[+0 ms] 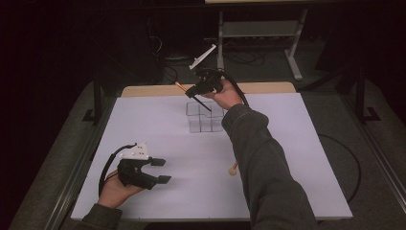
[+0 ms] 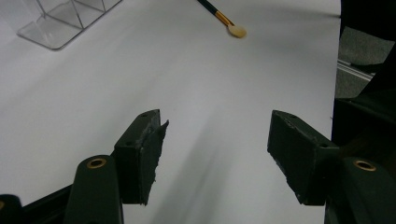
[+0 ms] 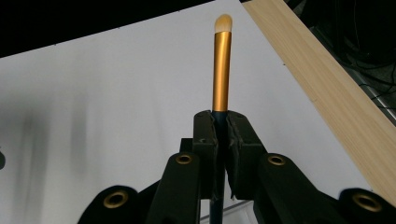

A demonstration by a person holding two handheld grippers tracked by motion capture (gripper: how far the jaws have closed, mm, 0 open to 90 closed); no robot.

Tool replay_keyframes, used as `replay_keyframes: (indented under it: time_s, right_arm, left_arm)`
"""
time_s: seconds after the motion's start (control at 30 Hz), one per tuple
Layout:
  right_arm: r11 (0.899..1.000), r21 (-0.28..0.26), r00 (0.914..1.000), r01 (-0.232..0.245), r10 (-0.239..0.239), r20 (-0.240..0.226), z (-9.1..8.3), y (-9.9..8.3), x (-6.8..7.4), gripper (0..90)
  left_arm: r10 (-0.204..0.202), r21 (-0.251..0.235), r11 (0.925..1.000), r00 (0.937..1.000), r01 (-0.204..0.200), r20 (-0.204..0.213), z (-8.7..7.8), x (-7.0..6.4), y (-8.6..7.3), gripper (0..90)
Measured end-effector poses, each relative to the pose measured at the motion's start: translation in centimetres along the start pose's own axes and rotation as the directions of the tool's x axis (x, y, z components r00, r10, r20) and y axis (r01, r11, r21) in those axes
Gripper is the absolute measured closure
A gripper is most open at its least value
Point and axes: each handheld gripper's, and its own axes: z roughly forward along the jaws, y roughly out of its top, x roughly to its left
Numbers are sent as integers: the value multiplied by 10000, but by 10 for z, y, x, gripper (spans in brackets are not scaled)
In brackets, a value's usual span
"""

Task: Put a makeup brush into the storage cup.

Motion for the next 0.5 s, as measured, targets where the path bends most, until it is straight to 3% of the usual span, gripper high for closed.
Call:
replay_keyframes:
  time_s: [0.5]
  right_arm:
    - [9998,-33,9998,-180,180,11,18,-5,-5,822]
  left_arm:
    - [-10,-104,9999,10000,10,63,-1,0,0,346]
